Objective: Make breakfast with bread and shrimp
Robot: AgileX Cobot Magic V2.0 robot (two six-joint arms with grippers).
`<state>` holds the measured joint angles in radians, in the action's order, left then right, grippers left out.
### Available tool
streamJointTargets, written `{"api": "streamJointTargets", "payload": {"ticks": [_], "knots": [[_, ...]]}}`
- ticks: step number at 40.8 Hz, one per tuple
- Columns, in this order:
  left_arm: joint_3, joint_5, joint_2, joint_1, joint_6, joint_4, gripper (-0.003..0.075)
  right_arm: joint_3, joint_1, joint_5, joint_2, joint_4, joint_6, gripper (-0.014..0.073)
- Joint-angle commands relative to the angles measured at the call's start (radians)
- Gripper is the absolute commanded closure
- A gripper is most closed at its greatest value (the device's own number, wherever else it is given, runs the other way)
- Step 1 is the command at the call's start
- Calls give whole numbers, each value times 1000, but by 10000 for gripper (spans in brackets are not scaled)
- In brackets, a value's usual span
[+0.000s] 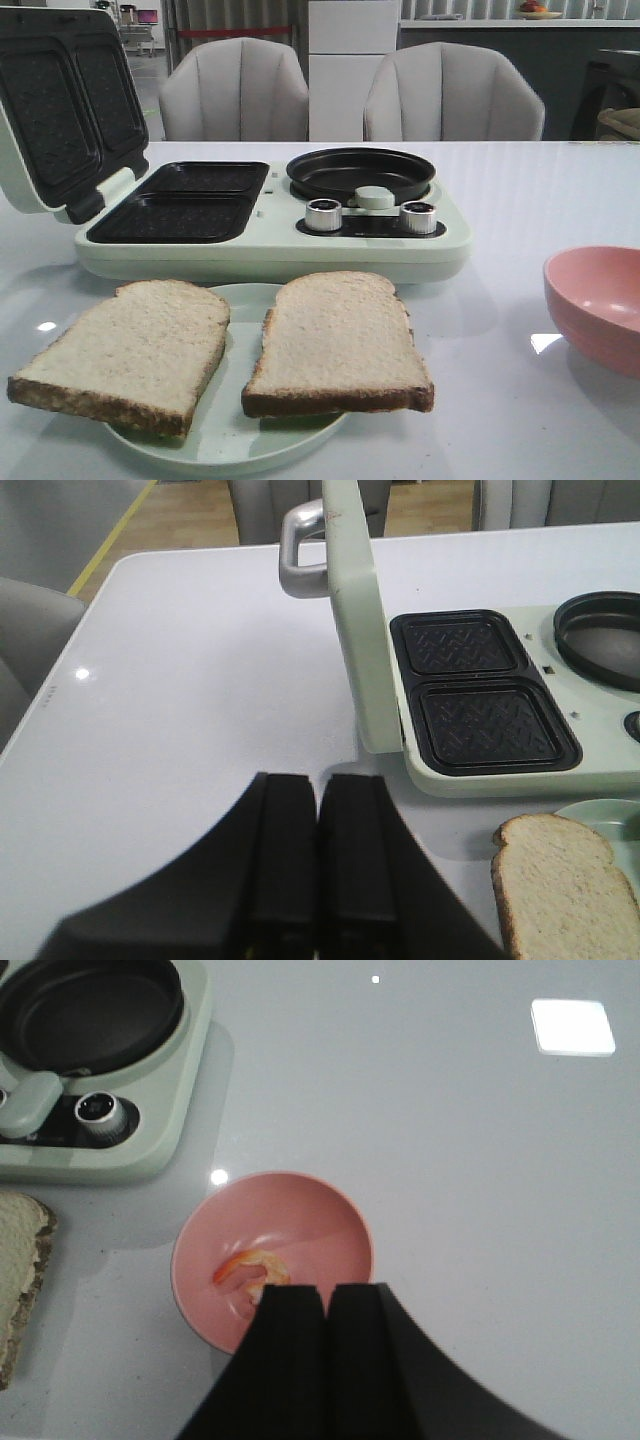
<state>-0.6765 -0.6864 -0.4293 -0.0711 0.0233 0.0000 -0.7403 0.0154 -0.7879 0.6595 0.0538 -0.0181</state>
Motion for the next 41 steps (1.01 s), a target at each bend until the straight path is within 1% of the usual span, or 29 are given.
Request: {"api": "streamJointTargets", "payload": {"ticks": [1,3,4,7,10,12,13,14,15,20,30,36,41], "knots": [[-30,58,-29,-6,-8,0,617,-33,9,58,41,-1,3,516],[-30,56,-36,-6,-8,0,596,-33,9,58,57,-1,3,455],[-30,53,-42,-6,-8,0,573,-33,9,58,63,-1,3,404],[-30,53,-60,-6,-8,10,425,-33,9,59,76,-1,3,230],[-30,49,-80,-6,-8,16,232,-33,9,60,76,-1,3,90],[-30,44,-93,-6,-8,22,153,-33,9,69,78,-1,3,31],[-29,44,-102,-6,-8,22,118,-33,9,77,78,-1,3,17],[-29,46,-109,-8,-8,22,101,-33,9,84,78,-1,3,8],[-29,46,-117,-14,-8,22,90,-33,9,88,78,-1,3,10],[-29,51,-165,-74,31,30,117,-33,9,89,78,0,3,15],[-20,51,-289,-266,183,60,174,-33,9,90,76,0,3,15],[53,70,-368,-403,192,196,174,-33,9,90,76,0,3,15],[128,140,-409,-526,180,313,176,-33,9,90,76,0,3,15]]}}
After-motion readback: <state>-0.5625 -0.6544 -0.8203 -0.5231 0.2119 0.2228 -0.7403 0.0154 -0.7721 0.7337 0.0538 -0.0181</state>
